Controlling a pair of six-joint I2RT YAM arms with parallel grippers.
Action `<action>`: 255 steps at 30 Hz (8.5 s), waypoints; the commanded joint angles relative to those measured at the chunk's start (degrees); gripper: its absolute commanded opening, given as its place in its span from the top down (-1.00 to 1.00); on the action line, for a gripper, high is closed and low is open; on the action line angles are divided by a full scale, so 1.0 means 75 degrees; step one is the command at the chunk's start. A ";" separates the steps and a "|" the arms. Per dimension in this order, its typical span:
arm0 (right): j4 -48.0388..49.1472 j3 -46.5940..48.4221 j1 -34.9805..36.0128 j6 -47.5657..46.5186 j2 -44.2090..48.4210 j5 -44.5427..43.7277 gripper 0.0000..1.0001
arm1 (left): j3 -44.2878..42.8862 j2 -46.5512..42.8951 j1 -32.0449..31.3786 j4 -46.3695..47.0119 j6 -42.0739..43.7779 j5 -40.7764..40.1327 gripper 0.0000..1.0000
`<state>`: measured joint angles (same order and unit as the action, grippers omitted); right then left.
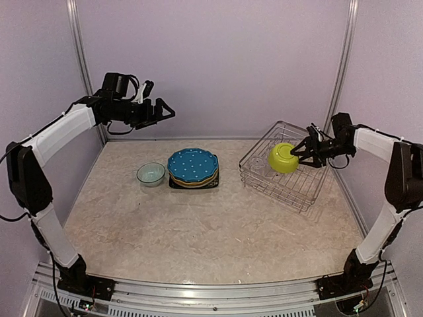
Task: Unload the mixed dishes from the dish rack
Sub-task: Pass from the right arm to the left, then place the bowl in the bowl, then grab the cup from the dish rack.
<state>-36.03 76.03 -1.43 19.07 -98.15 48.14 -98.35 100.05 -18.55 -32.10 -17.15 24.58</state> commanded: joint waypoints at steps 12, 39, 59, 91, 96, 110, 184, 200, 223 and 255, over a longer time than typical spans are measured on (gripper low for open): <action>0.1615 0.0407 -0.0068 0.1422 0.0911 0.1273 0.06 | -0.1307 0.1625 -0.1610 0.3016 -0.1558 0.3357 -0.98; 0.5093 -0.0122 0.1670 0.4113 0.1148 0.1533 0.11 | -0.1601 0.3139 -0.2344 0.6876 -0.5516 0.5181 -0.72; 0.6894 -0.0491 0.2363 0.5110 0.0922 0.1883 0.15 | -0.1389 0.3058 -0.2285 0.9060 -0.7064 0.5404 0.38; 0.4970 -0.0626 0.1884 0.3591 0.1009 0.1104 -0.99 | -0.0519 0.1202 -0.1394 0.6026 -0.4940 0.5056 1.00; 0.3991 -0.0312 0.1861 0.2857 0.0987 0.0787 -0.99 | -0.0714 0.0453 -0.0901 0.2465 -0.2929 0.4013 1.00; 0.3135 -0.0003 0.1832 0.2211 0.0853 0.0463 -0.99 | -0.1894 0.0251 -0.0401 -0.3555 -0.0051 -0.1346 1.00; 0.2274 0.0219 0.1741 0.1820 0.0794 -0.0023 -0.99 | -0.1887 0.3478 -0.1204 -0.4227 0.0610 -0.4706 0.38; 0.1366 0.1032 0.1659 0.1041 0.0513 -0.0728 -0.99 | -0.1847 0.2241 -0.1132 -0.3882 0.0667 -0.4145 -0.97; -0.1956 0.4075 0.2114 -0.1077 -0.1772 -0.4742 -0.97 | -0.1158 0.0396 -0.0661 -0.1955 -0.0066 -0.3324 -0.98; -0.1685 0.4939 0.2633 -0.1279 -0.3805 -0.6108 -0.70 | -0.0900 0.0608 -0.0539 -0.2082 -0.0064 -0.2925 -0.98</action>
<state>-50.30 110.30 17.78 9.54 -124.14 3.09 -106.00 104.62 -23.07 -47.62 -17.76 1.85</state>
